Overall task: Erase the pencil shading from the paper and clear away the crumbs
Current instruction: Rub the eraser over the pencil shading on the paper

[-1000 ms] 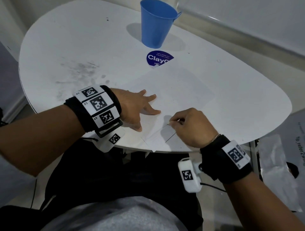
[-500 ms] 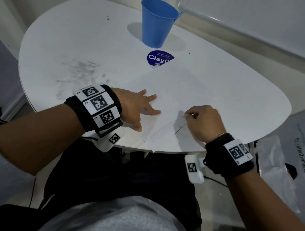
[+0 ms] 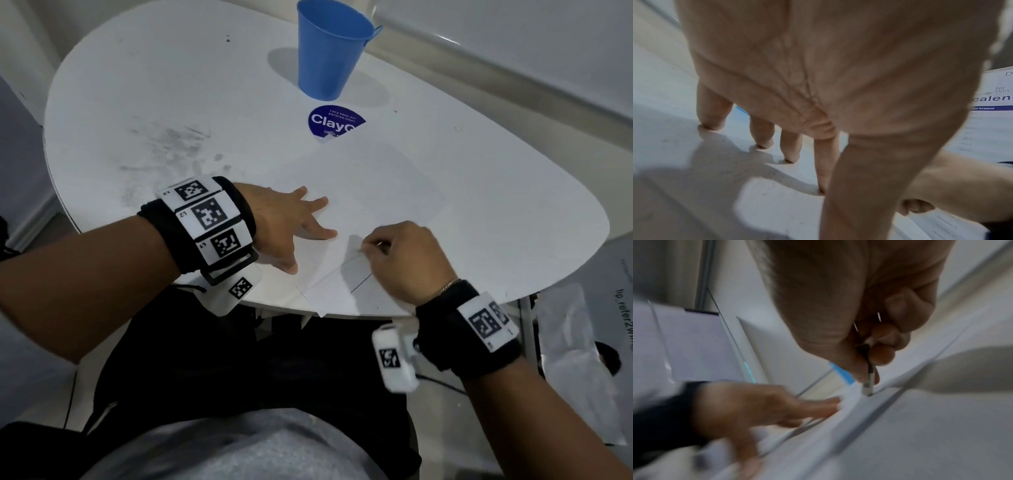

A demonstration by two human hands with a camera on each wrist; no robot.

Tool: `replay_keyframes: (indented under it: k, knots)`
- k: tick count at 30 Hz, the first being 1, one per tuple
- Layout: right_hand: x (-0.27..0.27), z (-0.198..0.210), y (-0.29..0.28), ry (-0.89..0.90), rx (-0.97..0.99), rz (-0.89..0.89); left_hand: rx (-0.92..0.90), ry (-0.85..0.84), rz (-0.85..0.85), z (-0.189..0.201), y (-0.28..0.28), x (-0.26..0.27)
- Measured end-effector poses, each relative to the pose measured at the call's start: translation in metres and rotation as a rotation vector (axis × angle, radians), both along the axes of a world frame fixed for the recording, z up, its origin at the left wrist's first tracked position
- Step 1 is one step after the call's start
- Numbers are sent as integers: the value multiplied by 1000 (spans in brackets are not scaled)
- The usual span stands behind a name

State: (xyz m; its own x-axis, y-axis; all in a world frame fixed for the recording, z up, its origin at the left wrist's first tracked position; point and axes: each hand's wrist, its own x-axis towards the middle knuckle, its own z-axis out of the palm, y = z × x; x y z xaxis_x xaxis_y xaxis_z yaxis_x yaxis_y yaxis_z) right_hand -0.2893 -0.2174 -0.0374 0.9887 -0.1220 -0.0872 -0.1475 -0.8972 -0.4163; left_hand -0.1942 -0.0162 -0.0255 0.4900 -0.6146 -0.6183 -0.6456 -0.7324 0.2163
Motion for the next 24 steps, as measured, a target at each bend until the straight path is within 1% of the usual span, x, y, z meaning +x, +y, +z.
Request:
replay_keyframes:
  k: [2, 3, 6, 7, 11, 12, 13, 15, 17, 21, 24]
  knots:
    - [5, 1, -9, -35, 2, -75, -4, 9, -8, 1, 0, -1]
    - [3, 1, -7, -35, 3, -59, -2, 12, -18, 2, 0, -1]
    - [-11, -1, 21, -5, 42, 114, 14, 19, -37, 4, -1, -1]
    - [-11, -1, 22, 0, 49, 125, 18, 13, -39, 4, -1, -2]
    - [7, 1, -5, -50, 19, -51, 28, -8, -48, 2, -1, -4]
    - [5, 1, -6, -55, 15, -58, 32, -10, -52, 2, -1, -3]
    - [1, 0, -1, -43, 18, -26, 35, -8, -54, 2, -1, -3]
    - [-11, -1, 16, 9, 73, 93, 35, -1, -51, 1, -1, -2]
    - [-12, -1, 20, 43, 104, 136, 25, 2, -32, 0, -1, 1]
    - [-1, -3, 0, 8, 115, -1, -41, 8, 16, -1, 4, 8]
    - [-3, -6, -1, 5, 106, 4, -70, 13, 6, -2, 4, 11]
